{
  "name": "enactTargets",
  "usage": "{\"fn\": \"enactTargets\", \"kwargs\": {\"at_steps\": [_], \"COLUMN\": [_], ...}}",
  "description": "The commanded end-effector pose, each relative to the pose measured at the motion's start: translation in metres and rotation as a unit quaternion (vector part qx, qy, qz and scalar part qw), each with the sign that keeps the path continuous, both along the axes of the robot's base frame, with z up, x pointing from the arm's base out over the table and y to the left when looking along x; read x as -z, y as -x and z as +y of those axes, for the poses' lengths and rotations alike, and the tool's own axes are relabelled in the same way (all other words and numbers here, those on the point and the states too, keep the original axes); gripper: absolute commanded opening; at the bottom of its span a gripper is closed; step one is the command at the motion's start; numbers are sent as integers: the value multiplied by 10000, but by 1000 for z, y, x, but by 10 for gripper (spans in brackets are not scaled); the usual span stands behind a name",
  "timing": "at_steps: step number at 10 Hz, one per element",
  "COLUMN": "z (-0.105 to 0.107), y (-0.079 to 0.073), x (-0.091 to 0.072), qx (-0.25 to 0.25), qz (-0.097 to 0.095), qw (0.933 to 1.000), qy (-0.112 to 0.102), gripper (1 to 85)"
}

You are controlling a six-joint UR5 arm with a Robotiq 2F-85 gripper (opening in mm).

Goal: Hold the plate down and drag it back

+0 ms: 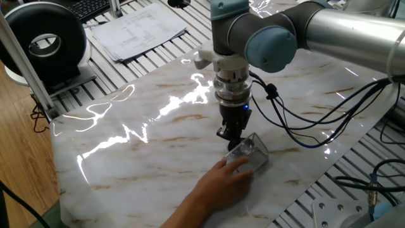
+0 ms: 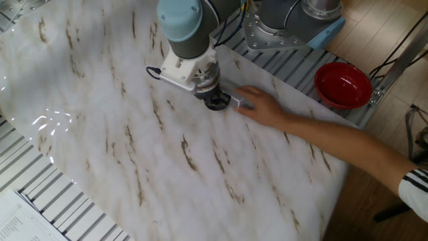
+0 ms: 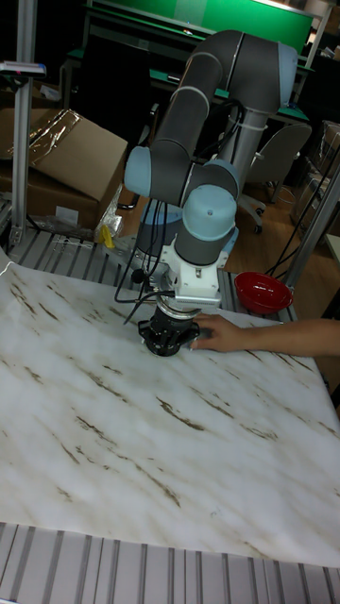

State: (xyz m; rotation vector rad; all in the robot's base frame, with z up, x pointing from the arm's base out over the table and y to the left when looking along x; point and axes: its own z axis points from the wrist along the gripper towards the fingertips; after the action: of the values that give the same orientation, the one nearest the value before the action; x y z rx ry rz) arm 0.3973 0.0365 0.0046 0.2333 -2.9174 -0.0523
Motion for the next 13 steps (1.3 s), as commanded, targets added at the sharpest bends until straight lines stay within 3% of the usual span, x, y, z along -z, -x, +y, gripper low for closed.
{"fn": "enactTargets", "kwargs": {"at_steps": [1, 13], "z": [0, -18], "y": [-15, -60], "x": [-3, 1], "qx": [20, -227], "qz": [-177, -900], "qw": [9998, 9953], "qy": [16, 261], "gripper": [13, 13]}}
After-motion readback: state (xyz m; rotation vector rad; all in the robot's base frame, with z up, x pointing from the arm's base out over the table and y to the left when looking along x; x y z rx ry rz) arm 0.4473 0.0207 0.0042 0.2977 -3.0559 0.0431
